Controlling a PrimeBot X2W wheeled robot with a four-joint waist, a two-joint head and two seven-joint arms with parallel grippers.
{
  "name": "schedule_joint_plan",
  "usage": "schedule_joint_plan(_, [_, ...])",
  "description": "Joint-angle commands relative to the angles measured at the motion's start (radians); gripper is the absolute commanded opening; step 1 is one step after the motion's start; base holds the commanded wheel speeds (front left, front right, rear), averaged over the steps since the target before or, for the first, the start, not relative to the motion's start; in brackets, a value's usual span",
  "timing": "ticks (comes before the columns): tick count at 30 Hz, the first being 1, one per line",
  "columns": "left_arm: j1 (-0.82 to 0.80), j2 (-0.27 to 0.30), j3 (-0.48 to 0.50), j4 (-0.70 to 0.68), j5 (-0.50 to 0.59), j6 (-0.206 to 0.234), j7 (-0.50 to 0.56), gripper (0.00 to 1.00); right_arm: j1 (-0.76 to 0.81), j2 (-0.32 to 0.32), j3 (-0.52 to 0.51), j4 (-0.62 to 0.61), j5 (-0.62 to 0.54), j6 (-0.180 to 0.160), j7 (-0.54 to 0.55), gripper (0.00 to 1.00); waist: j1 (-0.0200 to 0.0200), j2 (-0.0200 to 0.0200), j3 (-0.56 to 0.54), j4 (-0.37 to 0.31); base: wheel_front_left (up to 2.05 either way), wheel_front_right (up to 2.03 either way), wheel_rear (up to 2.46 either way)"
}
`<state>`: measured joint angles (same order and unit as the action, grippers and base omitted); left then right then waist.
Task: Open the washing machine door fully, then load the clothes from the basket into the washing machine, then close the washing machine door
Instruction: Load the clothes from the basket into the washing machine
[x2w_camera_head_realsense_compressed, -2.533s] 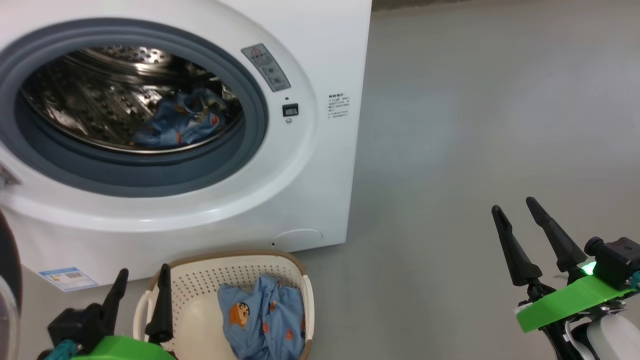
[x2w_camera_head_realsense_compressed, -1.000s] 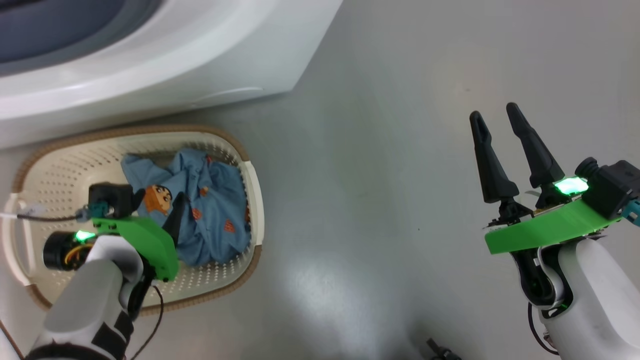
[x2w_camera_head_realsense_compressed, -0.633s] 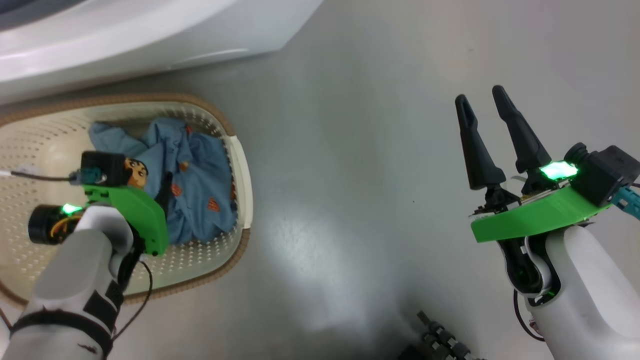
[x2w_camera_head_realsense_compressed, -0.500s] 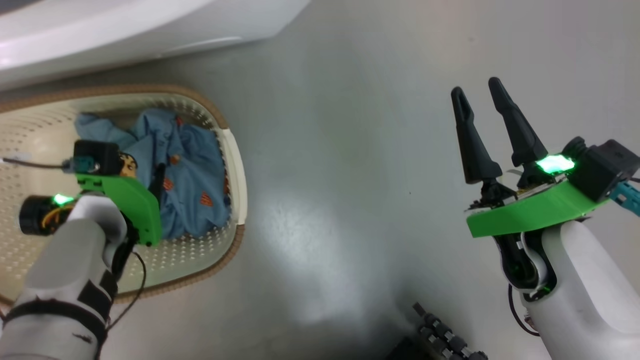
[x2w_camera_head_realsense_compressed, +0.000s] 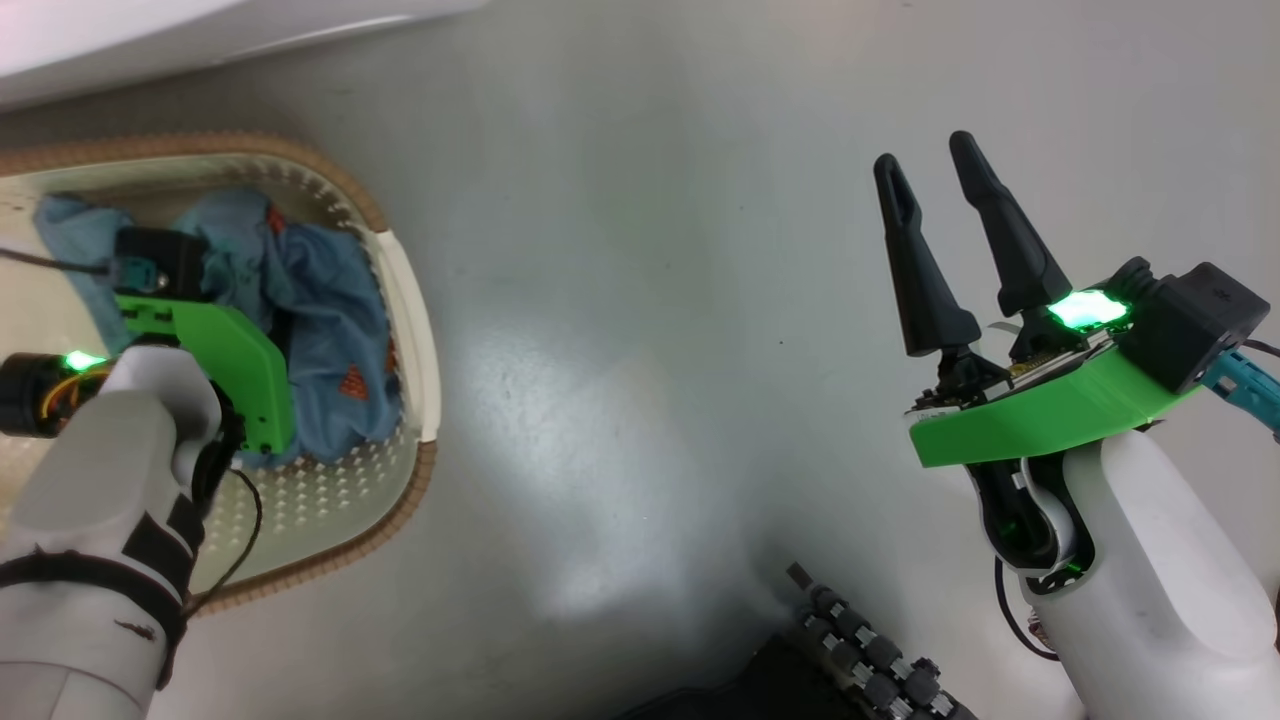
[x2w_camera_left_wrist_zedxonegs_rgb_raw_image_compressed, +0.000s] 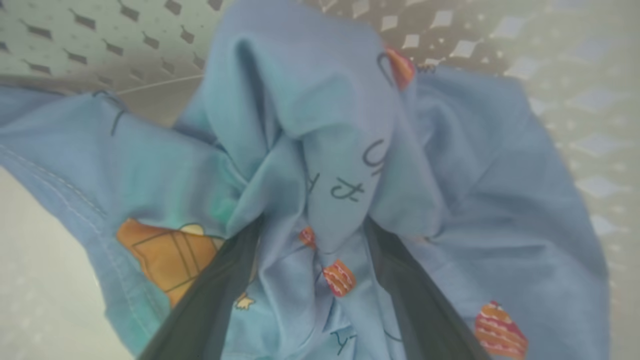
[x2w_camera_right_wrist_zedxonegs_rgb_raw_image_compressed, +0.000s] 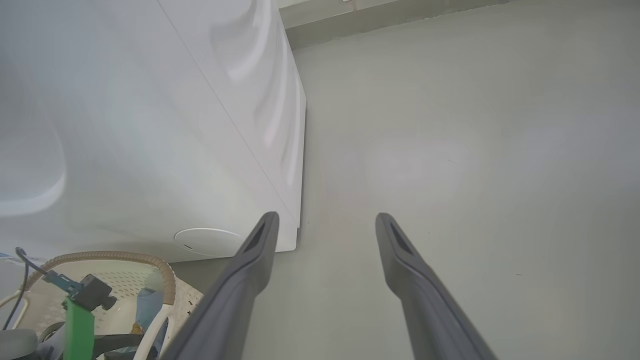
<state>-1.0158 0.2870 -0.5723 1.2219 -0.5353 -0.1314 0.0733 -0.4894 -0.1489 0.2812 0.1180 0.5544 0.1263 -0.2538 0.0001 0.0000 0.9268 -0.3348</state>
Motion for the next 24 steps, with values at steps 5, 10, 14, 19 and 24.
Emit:
schedule_joint_plan(5, [-0.008, 0.013, 0.008, 0.014, -0.033, 0.001, 0.030, 0.66, 0.025, 0.000, 0.017, -0.015, -0.012, 0.004, -0.008, 1.00, -0.0001, 0.0000, 0.002, -0.013, 0.00, 0.00, 0.00])
schedule_joint_plan(10, [-0.009, 0.005, -0.010, 0.023, -0.048, 0.001, 0.010, 0.00, 0.029, -0.007, 0.008, -0.015, -0.016, 0.004, -0.008, 1.00, -0.0001, 0.0000, -0.018, -0.009, 0.00, 0.00, 0.00])
schedule_joint_plan(14, [0.002, 0.002, -0.021, 0.026, -0.064, 0.001, -0.002, 0.00, 0.027, -0.007, 0.013, -0.014, -0.017, 0.004, -0.008, 1.00, -0.0001, 0.0000, -0.035, 0.000, 0.00, 0.00, 0.00])
schedule_joint_plan(19, [0.027, -0.005, -0.030, 0.024, -0.092, 0.001, -0.022, 0.00, 0.029, -0.010, 0.013, -0.009, -0.017, 0.004, -0.008, 1.00, -0.0001, 0.0000, -0.072, 0.010, 0.00, 0.00, 0.00])
schedule_joint_plan(24, [0.070, -0.017, -0.036, 0.000, -0.134, 0.001, -0.064, 0.00, 0.038, -0.020, 0.007, -0.006, -0.017, 0.004, -0.008, 1.00, -0.0001, 0.0000, -0.131, 0.020, 0.00, 0.00, 0.00])
